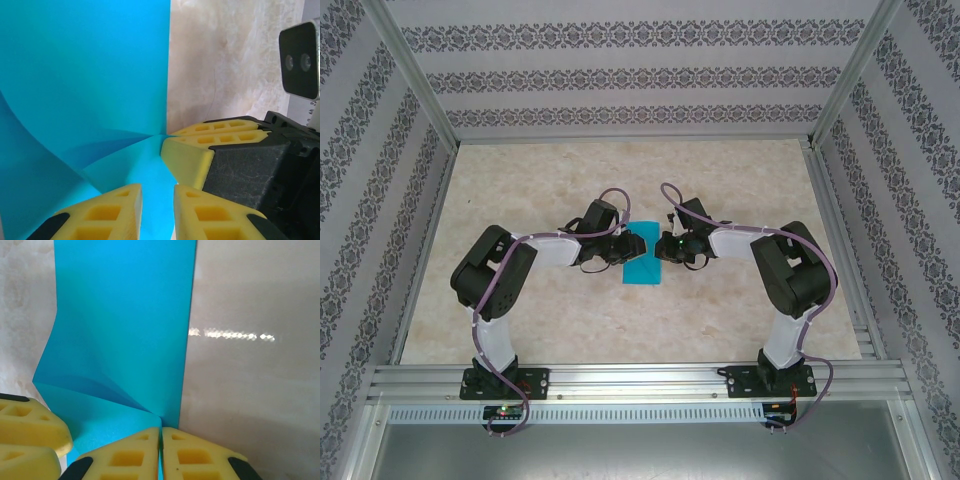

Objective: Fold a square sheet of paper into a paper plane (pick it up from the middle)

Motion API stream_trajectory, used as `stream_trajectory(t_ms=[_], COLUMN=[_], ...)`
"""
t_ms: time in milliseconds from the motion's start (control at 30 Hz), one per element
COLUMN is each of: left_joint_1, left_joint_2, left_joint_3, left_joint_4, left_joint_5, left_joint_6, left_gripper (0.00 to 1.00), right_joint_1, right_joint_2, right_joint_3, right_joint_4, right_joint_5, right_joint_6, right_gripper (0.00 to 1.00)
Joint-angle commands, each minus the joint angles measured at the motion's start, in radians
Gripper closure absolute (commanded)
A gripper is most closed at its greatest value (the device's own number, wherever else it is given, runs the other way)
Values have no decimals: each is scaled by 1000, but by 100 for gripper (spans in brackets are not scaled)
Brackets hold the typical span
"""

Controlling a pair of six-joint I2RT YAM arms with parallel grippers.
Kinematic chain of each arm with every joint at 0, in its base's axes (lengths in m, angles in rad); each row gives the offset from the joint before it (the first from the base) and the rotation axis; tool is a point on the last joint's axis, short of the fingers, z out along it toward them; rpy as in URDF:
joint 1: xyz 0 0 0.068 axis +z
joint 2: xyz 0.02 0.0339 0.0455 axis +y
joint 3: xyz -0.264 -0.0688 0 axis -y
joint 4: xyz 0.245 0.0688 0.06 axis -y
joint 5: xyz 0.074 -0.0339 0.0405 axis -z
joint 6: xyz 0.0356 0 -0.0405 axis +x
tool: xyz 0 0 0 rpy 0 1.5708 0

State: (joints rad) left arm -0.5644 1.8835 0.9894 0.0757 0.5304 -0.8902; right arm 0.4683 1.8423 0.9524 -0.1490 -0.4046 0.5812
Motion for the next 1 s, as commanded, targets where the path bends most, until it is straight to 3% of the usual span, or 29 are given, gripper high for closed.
stream_trajectory(t_ms=[0,967], left_joint_1=[-8,-8], left_joint_2=[14,46], left_joint_3=[25,33], left_joint_4=[-26,-127], left_joint_5=[-21,-76], left_joint_6=[33,48], left_gripper=[76,77], right_joint_1=[-10,-10], right_joint_2=[19,21], right_joint_3=[4,31], right_joint_4=[-7,-35], right_joint_5=[6,-13], right_joint_6=[-9,-19], right_gripper=[91,87])
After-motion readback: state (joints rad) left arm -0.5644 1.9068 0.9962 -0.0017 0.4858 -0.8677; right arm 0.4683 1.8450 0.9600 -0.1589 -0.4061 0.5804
